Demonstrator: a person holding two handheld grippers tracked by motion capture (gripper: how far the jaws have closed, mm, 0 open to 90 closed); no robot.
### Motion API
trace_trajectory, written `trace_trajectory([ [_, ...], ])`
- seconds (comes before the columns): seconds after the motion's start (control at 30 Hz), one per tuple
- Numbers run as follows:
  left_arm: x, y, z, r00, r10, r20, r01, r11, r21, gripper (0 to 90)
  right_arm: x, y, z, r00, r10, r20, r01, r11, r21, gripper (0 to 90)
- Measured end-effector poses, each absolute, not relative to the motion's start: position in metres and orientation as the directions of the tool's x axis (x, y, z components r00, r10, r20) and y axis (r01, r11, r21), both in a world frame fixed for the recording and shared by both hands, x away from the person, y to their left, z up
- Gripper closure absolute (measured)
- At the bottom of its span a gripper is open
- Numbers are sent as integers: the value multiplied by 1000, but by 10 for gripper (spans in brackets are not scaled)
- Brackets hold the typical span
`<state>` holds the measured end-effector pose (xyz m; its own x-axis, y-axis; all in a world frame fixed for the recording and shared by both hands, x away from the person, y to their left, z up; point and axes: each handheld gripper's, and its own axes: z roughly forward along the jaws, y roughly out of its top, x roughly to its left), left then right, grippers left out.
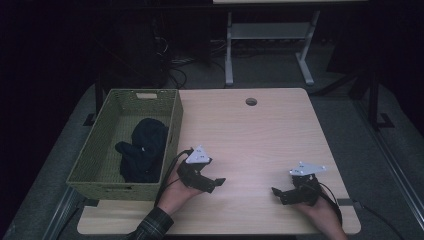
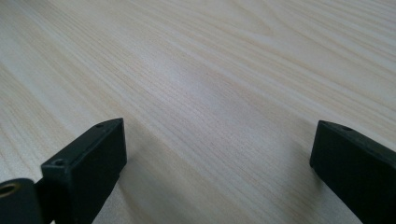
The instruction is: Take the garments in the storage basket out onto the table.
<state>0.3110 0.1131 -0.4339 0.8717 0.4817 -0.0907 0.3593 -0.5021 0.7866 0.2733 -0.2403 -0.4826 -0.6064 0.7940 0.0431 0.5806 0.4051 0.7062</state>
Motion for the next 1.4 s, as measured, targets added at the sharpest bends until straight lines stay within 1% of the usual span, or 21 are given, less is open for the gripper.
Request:
trace_trajectory([
  [0.6,311,113,-425,879,468,-92,355,-513,782,136,273,-240,-483,-606,794,43,581,405,706,32],
  [1.13,313,113,-414,876,474,-87,354,-512,782,136,273,-240,-483,-606,794,44,581,405,706,32],
  [1.4,313,113,-410,875,475,-97,362,-506,783,137,273,-240,-483,-606,794,44,581,404,706,32],
])
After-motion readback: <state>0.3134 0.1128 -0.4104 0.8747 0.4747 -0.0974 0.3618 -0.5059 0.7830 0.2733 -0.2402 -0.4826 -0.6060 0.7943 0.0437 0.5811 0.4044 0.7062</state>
